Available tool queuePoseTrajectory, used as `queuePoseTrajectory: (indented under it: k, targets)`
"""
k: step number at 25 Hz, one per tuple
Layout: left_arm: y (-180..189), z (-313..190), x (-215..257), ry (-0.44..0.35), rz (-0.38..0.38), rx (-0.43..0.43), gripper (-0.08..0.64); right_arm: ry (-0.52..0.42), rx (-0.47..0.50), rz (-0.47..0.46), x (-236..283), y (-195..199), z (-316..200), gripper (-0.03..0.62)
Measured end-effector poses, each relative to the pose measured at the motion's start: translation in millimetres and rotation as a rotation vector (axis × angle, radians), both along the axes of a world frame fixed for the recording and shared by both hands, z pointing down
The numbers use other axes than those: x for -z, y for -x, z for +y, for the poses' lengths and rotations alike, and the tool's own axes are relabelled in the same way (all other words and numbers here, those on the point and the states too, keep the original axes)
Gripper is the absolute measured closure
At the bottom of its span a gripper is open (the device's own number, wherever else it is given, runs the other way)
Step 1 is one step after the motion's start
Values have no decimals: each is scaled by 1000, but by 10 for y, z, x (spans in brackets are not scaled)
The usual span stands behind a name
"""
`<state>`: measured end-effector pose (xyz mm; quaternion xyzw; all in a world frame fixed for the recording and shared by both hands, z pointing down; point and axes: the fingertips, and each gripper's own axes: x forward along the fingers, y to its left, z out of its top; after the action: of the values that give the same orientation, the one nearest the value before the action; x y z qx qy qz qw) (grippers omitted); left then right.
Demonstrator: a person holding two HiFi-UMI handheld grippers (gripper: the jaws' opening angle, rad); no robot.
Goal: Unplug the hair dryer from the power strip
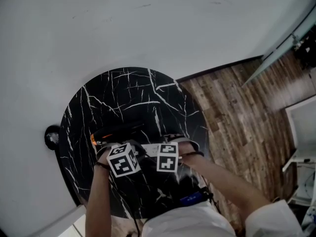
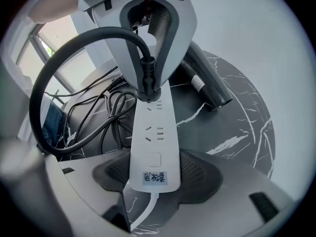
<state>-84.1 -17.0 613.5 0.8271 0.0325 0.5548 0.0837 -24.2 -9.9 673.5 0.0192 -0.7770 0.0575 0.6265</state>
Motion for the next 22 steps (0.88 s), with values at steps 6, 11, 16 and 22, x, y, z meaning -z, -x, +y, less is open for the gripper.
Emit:
queuePoseTrajectory:
  k: [6,11,16,22]
  targets:
    - [6,-10,-10,12,11,42,515,6,18,13,-13,5,5,325]
    - [-5,-7,-38,15,-14,52,515,6,3,-32,0,-9,6,325]
    - [12,-28,-53,20,-26,61,515,-33,-93,-96,22,-33,-23,322]
    - [16,-12,-60,18,-49,70,515,-147,-174,-174,38,-78,-70,295]
